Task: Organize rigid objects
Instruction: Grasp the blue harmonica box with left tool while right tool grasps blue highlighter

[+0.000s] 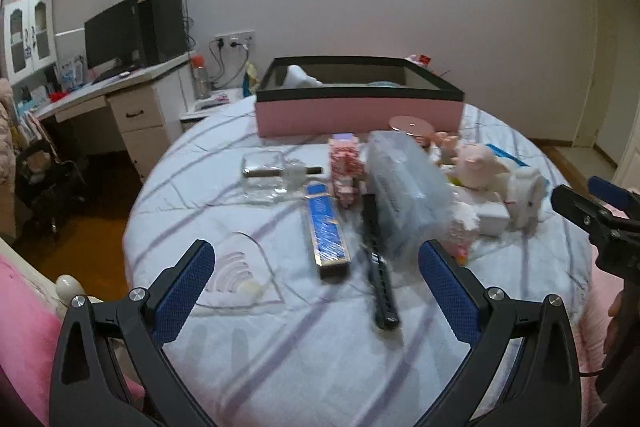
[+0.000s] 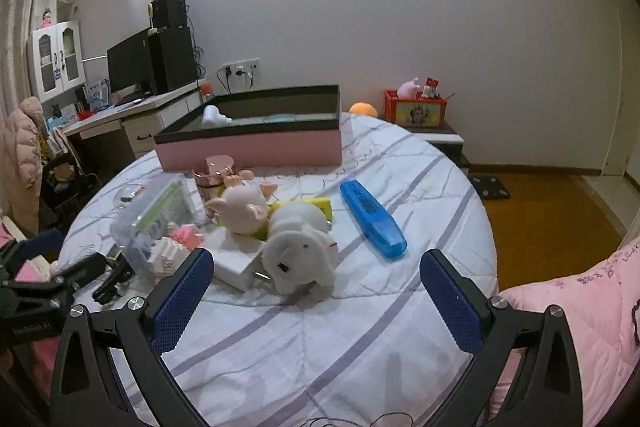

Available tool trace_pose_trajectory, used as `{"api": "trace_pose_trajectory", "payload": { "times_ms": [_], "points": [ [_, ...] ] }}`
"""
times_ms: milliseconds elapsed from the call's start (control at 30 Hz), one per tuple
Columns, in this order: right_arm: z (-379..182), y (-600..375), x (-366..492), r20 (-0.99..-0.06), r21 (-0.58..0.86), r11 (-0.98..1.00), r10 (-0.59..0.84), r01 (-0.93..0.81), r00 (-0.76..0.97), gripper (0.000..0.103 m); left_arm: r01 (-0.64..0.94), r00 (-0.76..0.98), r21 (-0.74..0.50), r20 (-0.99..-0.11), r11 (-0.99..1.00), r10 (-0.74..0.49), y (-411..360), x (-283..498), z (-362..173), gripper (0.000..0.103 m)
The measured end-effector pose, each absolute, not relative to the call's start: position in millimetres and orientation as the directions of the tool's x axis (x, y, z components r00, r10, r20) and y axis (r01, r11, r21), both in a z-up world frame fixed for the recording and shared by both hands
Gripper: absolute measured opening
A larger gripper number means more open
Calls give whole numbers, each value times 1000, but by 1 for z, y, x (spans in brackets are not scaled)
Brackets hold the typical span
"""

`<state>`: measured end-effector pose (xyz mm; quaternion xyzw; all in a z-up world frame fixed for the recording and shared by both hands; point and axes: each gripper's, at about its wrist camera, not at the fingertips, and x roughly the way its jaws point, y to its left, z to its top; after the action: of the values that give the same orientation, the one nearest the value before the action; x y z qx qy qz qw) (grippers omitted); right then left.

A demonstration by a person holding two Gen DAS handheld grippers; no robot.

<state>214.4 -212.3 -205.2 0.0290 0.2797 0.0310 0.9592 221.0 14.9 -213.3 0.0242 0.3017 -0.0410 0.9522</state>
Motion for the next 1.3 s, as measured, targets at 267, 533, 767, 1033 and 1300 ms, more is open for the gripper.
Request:
{"api": "trace_pose_trajectory", "payload": {
  "times_ms": [267,533,767,1033,1300],
  "points": [
    [-214,-229,232,-563,79,997,47,-3,825,103,21,770,35,-638,999,6,32,253,-225,102],
    [-220,-244,254,-578,124,992,86,-17,811,103,59,711,14,-703,998,-32,28,280,-242,84],
    [-213,-257,264,-568,137,991,85,-8,819,103,115,704,51,-709,992,-45,19,296,-243,43],
    [-210,-282,274,-573,186,983,106,3,812,103,110,710,30,-701,993,-58,23,293,-241,20],
    [-210,-296,286,-574,182,983,106,0,812,103,118,709,22,-702,993,-69,29,286,-239,21]
  ]
}}
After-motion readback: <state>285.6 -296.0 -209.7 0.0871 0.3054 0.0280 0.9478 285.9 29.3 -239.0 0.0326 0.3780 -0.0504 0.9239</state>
